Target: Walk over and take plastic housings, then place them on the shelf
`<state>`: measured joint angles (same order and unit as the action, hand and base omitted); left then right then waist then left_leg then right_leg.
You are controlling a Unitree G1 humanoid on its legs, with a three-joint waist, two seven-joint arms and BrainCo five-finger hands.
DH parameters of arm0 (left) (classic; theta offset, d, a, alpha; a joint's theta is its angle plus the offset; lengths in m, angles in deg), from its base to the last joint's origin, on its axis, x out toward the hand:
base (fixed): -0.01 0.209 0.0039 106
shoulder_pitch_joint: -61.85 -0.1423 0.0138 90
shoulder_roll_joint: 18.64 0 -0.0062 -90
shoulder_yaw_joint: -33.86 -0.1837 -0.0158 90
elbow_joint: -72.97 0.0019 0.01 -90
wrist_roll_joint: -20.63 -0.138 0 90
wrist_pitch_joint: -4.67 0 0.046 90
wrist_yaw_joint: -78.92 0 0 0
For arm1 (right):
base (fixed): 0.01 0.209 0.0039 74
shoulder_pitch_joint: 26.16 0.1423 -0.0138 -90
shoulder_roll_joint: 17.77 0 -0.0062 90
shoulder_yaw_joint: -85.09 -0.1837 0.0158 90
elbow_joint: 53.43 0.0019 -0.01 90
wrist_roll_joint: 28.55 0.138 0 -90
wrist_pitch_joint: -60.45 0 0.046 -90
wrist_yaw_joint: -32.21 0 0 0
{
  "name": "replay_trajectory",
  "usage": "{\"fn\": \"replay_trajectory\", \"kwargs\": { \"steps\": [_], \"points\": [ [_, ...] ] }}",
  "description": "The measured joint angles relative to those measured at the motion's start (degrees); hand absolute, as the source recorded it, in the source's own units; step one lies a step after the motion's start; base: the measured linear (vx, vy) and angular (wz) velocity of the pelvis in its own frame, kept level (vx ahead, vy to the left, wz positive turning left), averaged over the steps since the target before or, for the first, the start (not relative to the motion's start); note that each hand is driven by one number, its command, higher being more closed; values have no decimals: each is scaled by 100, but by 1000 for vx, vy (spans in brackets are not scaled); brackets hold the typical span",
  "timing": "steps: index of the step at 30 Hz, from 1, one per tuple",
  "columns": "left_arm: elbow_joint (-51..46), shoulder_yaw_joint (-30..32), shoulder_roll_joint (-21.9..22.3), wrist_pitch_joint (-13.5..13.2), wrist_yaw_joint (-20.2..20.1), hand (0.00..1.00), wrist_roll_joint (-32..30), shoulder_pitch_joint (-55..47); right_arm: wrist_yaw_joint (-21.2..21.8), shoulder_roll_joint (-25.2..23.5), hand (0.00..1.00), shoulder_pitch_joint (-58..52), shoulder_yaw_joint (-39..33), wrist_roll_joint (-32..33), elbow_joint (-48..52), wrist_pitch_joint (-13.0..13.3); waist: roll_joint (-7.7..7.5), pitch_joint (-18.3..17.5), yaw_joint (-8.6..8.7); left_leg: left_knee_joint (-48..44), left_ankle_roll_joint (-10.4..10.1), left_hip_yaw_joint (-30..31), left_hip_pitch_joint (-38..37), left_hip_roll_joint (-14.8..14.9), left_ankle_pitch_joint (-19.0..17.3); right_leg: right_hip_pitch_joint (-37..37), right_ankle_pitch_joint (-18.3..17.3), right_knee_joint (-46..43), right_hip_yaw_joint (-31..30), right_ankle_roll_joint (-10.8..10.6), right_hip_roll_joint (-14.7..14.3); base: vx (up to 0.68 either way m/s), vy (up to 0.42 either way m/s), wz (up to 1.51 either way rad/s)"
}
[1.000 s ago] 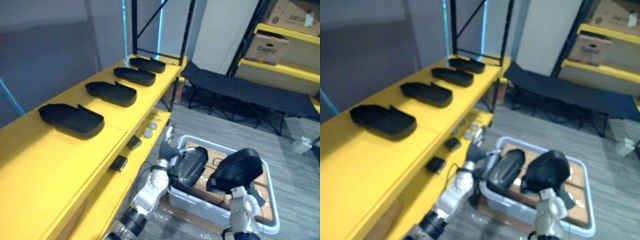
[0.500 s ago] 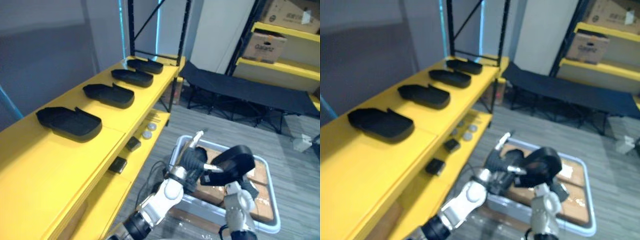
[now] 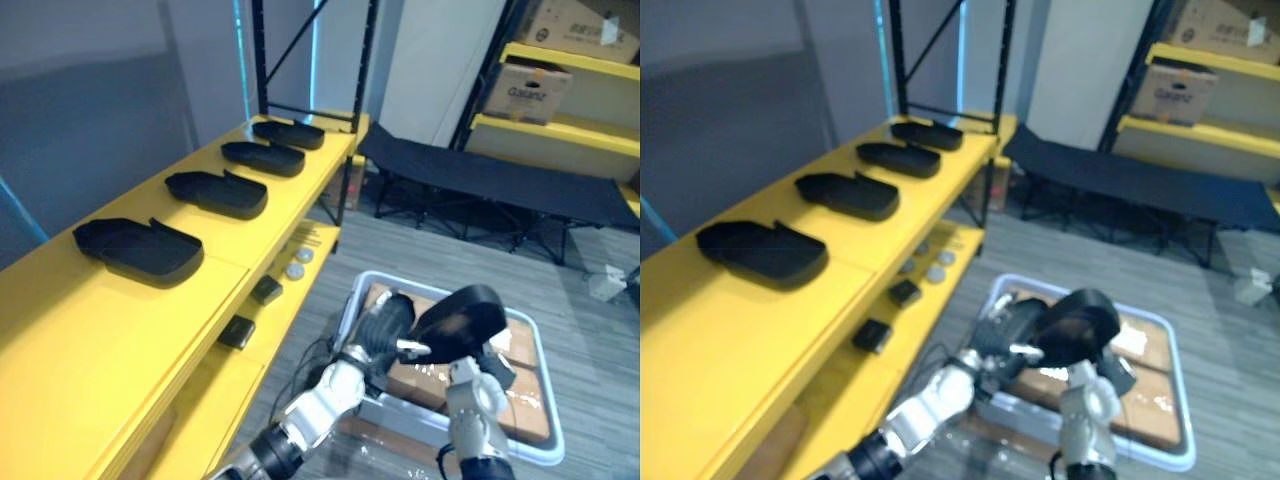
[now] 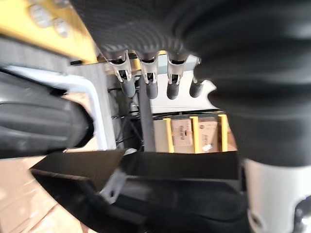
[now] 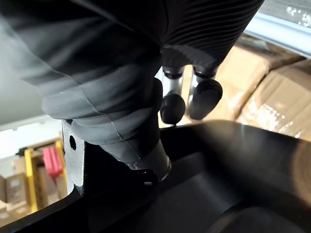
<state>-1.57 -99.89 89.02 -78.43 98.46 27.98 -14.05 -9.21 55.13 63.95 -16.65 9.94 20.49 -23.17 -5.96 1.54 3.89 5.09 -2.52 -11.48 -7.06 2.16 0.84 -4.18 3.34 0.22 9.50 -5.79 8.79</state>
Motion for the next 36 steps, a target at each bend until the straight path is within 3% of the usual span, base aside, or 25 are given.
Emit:
{"fn": "replay_trajectory", "kwargs": {
  "steps": [16, 18, 22, 24, 36],
  "points": [
    [163, -31, 39, -54, 14, 0, 165, 164, 13, -234, 100, 45, 297, 128, -394, 6, -3, 3, 4, -1, -1, 10, -2, -7, 2, 2, -6, 0, -7, -11, 3, 0, 0, 0],
    [163, -32, 39, -114, 53, 0, 167, 165, 13, -236, 100, 86, 353, 133, -509, 7, -11, 8, 4, -2, -1, 12, -3, -9, 2, 2, -6, 1, -9, -12, 4, 0, 0, 0],
    [162, -32, 43, -691, 287, 0, 161, 178, 13, -249, 100, 125, 482, 139, -612, 8, -26, 17, 2, -2, -1, 20, -1, -11, 2, 1, -8, 1, -8, -15, 6, 0, 0, 0],
    [154, -36, 44, -813, 285, 0, 159, 178, 13, -272, 100, 128, 524, 141, -637, 14, -27, 18, 2, -2, -1, 23, 0, -13, 2, 1, -9, 1, -7, -17, 8, 0, 0, 0],
    [144, -497, 17, -791, 153, 0, 44, 179, 1, -328, 100, 280, 723, 351, -798, 227, -92, 98, 6, -4, -1, 39, 7, -16, 1, 4, -25, 1, -5, -37, 9, 0, 0, 0]
  ]
}}
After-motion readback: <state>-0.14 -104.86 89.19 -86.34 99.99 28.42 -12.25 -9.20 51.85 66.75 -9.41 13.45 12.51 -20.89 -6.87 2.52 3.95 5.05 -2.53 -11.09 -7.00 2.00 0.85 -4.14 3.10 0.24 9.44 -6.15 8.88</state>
